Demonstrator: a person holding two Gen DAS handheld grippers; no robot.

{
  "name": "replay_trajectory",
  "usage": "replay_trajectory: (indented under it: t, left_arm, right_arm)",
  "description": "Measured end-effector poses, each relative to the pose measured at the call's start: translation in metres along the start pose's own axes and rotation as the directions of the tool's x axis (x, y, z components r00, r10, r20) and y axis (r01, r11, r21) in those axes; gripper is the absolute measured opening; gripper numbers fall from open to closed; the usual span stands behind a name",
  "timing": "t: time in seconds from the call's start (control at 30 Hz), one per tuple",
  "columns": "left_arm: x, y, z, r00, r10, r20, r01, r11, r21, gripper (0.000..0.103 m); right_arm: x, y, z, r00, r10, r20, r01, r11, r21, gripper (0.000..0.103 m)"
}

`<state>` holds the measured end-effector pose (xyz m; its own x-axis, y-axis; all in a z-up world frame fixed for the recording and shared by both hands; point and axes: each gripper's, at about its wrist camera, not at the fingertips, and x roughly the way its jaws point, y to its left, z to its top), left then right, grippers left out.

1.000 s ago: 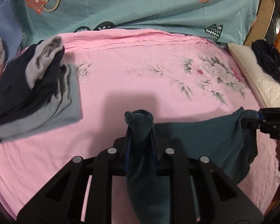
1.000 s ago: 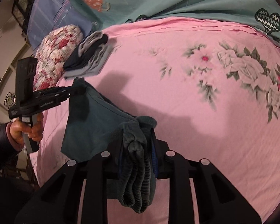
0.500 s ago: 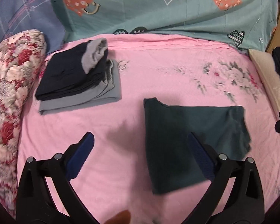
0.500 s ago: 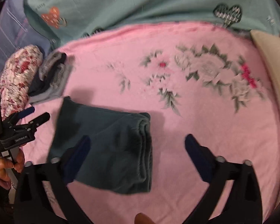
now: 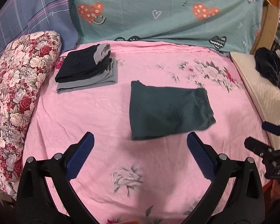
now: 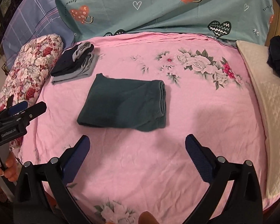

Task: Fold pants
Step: 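Lower the folded sweatpants onto the sheet and open both grippers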

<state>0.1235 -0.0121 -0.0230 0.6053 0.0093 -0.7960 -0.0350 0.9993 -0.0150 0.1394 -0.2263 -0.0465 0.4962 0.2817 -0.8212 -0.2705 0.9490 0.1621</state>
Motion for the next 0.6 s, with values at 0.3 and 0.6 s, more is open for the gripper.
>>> replay_trajectory:
  t: [0.3,0.6]
  left_arm:
    - [-0.017,-0.004,-0.02,0.999,-0.032,0.036,0.031,0.999,0.035,0.101]
    - [-0.022,-0.006,-0.02,0.999,-0.03,0.037,0.027,0.998,0.063,0.101]
  right_arm:
    - [-0.015,0.011,-0.034,1.0,-0.029,0.001,0.029,0.999,0.026,0.102]
    - [-0.02,0.017,-0.046,1.0,-0.027,-0.005,0.027,0.999,0.038,0.102]
